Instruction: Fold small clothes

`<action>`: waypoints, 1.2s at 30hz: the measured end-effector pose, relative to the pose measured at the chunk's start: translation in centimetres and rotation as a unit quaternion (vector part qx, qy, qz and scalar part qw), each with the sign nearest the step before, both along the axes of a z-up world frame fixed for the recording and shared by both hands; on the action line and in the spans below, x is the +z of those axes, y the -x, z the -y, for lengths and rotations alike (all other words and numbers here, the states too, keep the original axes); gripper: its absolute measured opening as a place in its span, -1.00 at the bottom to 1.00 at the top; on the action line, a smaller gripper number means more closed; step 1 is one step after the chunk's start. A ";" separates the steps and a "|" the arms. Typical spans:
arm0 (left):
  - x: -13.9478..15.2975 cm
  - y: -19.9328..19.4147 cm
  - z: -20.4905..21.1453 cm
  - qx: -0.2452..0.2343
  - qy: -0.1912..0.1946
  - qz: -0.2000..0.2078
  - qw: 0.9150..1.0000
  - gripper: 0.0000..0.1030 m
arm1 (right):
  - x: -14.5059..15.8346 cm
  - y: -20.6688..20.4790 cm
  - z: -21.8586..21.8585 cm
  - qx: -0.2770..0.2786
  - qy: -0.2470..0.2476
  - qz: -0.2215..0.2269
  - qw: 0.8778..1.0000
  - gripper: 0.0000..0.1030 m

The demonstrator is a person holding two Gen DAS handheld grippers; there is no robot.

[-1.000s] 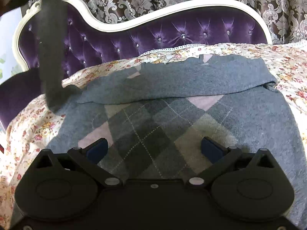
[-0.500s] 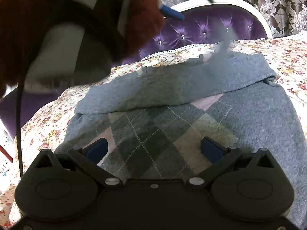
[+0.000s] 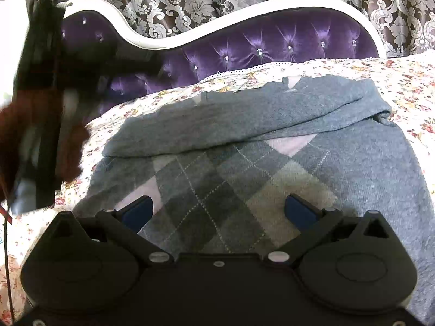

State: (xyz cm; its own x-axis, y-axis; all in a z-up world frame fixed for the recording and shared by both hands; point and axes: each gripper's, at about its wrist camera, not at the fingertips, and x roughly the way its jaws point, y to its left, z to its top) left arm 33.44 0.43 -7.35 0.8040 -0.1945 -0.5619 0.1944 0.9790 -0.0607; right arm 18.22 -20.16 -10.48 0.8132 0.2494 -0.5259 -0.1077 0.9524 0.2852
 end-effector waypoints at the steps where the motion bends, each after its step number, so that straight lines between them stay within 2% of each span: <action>1: -0.6 -0.1 -0.6 0.009 0.000 -0.006 1.000 0.43 | 0.0 0.0 -0.1 0.000 0.002 -0.001 1.000 1.00; 5: -2.5 0.2 -2.1 0.043 -0.002 -0.006 0.999 0.47 | 0.1 -0.1 -0.4 0.000 0.015 -0.004 1.000 1.00; 6: -3.0 0.5 -2.7 0.047 0.014 -0.005 0.999 0.50 | 0.1 -0.1 -0.4 0.000 0.016 -0.004 1.000 1.00; 8: -3.4 1.0 -3.1 0.050 0.033 0.013 0.998 0.51 | 0.1 -0.2 -0.5 0.002 0.019 -0.006 1.000 1.00; 11: -3.5 1.3 -2.8 0.052 0.024 0.024 0.998 0.54 | 0.5 -0.4 -0.5 0.019 0.025 -0.012 0.999 1.00; 14: -3.8 1.6 -3.3 0.052 0.034 0.029 0.998 0.56 | 1.6 -0.8 0.2 0.039 0.021 -0.019 0.999 0.99; 18: -4.3 1.5 -3.0 0.055 0.027 0.032 0.998 0.61 | 3.8 -2.0 2.2 0.002 0.030 0.008 1.000 0.99; 22: -4.4 1.3 -3.0 0.054 0.024 0.027 0.998 0.65 | 5.5 -6.0 3.9 -0.035 0.054 0.026 0.998 0.99; 28: -4.4 1.3 -3.0 0.054 0.025 0.025 0.998 0.65 | 4.4 -14.1 5.3 -0.087 0.131 -0.025 0.987 0.99; 30: -4.4 1.4 -3.0 0.053 0.027 0.025 0.998 0.65 | 3.6 -15.4 6.1 -0.098 0.156 -0.046 0.982 0.99; 32: -4.4 1.4 -3.0 0.054 0.026 0.025 0.998 0.65 | 2.9 -15.5 7.2 -0.110 0.168 -0.070 0.977 0.98; 36: -4.4 1.4 -3.0 0.054 0.028 0.026 0.998 0.65 | 2.1 -11.1 10.6 -0.123 0.136 -0.092 0.979 0.98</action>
